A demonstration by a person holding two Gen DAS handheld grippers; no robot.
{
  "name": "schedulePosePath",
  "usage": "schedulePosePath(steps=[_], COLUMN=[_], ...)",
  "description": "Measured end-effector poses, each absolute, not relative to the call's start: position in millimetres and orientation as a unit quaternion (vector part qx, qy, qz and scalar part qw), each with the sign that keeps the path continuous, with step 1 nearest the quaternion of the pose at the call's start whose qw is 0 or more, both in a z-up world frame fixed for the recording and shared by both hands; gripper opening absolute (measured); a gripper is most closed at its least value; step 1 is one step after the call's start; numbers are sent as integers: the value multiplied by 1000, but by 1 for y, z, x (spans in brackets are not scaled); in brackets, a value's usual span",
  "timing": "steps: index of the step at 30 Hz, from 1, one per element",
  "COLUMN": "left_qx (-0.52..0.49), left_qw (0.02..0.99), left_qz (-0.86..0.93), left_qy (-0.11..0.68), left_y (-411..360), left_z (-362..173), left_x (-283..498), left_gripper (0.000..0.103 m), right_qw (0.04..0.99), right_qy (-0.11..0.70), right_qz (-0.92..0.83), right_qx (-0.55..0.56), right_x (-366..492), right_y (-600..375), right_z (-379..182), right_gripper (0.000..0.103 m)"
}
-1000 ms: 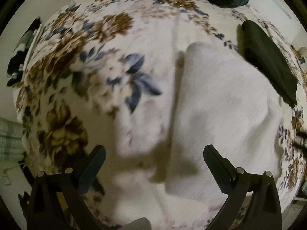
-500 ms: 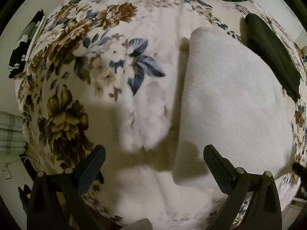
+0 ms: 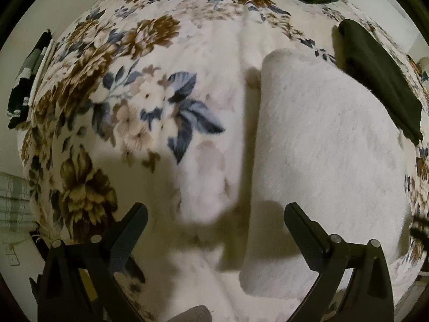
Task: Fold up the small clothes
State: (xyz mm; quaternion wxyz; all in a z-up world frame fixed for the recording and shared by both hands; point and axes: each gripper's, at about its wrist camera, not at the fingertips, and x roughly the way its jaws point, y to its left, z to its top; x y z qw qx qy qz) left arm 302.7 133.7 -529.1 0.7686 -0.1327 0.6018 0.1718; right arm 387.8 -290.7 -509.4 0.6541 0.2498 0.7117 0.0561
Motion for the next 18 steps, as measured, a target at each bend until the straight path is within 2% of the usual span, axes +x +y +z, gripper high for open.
schedulePosePath(steps=[4, 8, 9, 10, 11, 14, 17, 18], left_qx=[-131, -122, -117, -112, -108, -108, -126, -129], left_qw=[775, 779, 779, 779, 779, 780, 779, 778], left_qz=[171, 172, 172, 171, 169, 163, 147, 142], left_qy=[594, 590, 592, 593, 594, 595, 597, 599], left_y=[137, 138, 137, 136, 135, 135, 137, 138], left_z=[-526, -528, -530, -532, -533, -537, -541, -542], left_x=[313, 329, 332, 337, 341, 350, 357, 358], left_gripper=[103, 103, 103, 103, 103, 103, 103, 103], right_qw=[660, 620, 609, 618, 638, 700, 680, 669], right_qy=[696, 710, 715, 713, 704, 663, 697, 708], right_qz=[115, 159, 172, 169, 160, 117, 129, 141], right_qx=[258, 292, 297, 285, 269, 238, 188, 178], right_x=[446, 498, 509, 515, 522, 537, 543, 542], right_y=[-268, -231, -219, -210, -201, -199, -183, -179], right_z=[-519, -561, -569, -568, -562, -545, -563, -566], right_gripper=[62, 63, 54, 36, 10, 7, 8, 11])
